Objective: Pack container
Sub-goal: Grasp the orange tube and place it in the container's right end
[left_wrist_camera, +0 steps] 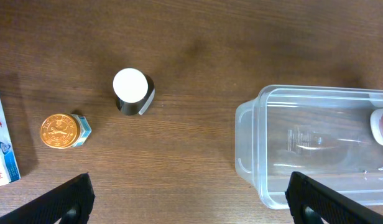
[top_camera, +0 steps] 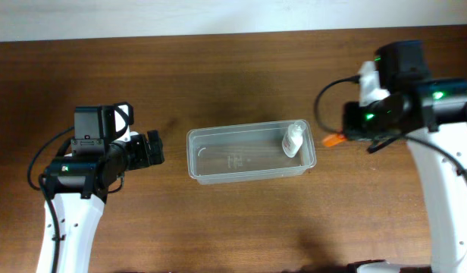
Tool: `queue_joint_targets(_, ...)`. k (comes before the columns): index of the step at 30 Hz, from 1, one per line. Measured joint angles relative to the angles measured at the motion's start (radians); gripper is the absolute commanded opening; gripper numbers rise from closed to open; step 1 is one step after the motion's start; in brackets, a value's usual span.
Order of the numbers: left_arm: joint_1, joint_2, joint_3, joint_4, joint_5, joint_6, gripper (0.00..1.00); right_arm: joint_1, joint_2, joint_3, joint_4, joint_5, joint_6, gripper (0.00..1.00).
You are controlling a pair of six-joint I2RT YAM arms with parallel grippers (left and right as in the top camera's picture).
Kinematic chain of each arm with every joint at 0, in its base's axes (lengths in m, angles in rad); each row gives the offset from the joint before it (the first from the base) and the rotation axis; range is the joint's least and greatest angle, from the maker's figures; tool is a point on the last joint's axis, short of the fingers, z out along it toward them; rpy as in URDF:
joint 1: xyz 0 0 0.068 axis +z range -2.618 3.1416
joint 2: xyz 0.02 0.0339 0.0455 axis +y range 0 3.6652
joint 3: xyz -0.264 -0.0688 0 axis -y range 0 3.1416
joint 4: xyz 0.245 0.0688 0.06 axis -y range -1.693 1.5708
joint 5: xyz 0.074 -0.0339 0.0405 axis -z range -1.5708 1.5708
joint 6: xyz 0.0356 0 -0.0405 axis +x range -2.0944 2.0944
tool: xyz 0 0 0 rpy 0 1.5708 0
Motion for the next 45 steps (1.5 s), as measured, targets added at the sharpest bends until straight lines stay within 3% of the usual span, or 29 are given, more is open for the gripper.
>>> queue_joint_targets(6,0.000,0.000,0.000,0.000,0.000,0.000,0.99,0.171,0.022,0.000,-0.005,0.004,0.000,0.12)
queue_joint_targets(15,0.000,0.000,0.000,0.000,0.000,0.000,0.99,0.184,0.115,-0.095,0.088,0.031,0.001,0.12)
queue_joint_targets(25,0.000,0.000,0.000,0.000,-0.019,0.000,0.99,0.184,0.137,-0.374,0.373,0.056,0.000,0.14)
queue_joint_targets(28,0.000,0.000,0.000,0.000,-0.019,0.000,0.99,0.184,0.137,-0.403,0.395,0.084,0.000,0.37)
queue_joint_targets(30,0.000,0.000,0.000,0.000,-0.019,0.000,1.00,0.184,0.137,-0.405,0.396,0.101,-0.005,0.39)
queue_joint_targets(34,0.000,0.000,0.000,0.000,-0.019,0.000,0.99,0.184,0.137,-0.405,0.397,0.117,-0.010,0.62)
queue_joint_targets(41,0.000,0.000,0.000,0.000,-0.019,0.000,0.99,0.184,0.137,-0.375,0.363,0.126,-0.011,0.71)
queue_joint_targets(44,0.000,0.000,0.000,0.000,-0.020,0.000,0.99,0.184,0.132,-0.285,0.322,0.126,-0.011,0.84)
queue_joint_targets(45,0.000,0.000,0.000,0.001,-0.022,0.000,0.99,0.182,0.125,-0.249,0.318,0.126,-0.014,0.93)
